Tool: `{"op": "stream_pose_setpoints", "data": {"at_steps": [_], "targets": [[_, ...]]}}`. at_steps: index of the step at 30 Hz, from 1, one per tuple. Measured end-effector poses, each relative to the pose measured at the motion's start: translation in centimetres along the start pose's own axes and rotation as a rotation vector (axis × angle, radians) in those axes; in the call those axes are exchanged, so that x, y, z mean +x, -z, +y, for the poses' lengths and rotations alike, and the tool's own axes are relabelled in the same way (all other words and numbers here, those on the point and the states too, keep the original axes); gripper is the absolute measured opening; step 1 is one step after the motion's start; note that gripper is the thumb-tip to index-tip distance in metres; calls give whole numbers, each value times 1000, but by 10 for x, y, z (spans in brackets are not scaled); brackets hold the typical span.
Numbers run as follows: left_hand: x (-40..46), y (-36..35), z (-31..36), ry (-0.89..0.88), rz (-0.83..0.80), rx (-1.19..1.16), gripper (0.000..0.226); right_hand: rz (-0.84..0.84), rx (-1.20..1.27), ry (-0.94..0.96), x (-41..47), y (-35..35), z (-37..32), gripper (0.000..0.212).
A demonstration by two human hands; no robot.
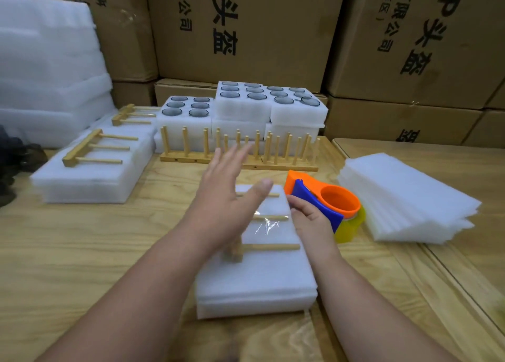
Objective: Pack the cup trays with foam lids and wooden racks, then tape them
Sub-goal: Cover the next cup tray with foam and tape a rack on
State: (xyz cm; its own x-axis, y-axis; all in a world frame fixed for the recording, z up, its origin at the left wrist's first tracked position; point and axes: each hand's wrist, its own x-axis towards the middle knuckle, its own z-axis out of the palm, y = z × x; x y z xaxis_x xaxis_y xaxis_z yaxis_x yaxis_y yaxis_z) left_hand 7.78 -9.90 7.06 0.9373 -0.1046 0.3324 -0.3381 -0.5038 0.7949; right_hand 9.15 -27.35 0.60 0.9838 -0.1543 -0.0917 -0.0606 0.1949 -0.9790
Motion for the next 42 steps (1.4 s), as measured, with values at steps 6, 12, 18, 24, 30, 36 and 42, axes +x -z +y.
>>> {"op": "stream_pose_setpoints", "data": {"at_steps": [6, 12, 18, 24, 30, 36, 42], "targets": [[-56, 24, -30, 731, 275, -577, 55, 37, -58, 13, 2, 3, 7, 28], [-103, 22, -28, 817, -65, -589, 24, 182, -236, 114, -2, -2, 14, 37], [-107, 23, -16, 803, 17, -509, 76, 238, -249, 171, -5, -4, 12, 31], [-107, 22, -18, 727, 181, -751, 80, 252, -323, 273, -10, -11, 13, 26], [-115, 58, -41, 742, 410, -839, 57, 164, -511, 346, -10, -14, 18, 16], [-144, 117, -72, 771, 560, -844, 48, 124, -522, 419, -8, -9, 23, 32], [-164, 166, -99, 774, 739, -805, 47, 93, -400, 384, -14, -7, 25, 34]]}}
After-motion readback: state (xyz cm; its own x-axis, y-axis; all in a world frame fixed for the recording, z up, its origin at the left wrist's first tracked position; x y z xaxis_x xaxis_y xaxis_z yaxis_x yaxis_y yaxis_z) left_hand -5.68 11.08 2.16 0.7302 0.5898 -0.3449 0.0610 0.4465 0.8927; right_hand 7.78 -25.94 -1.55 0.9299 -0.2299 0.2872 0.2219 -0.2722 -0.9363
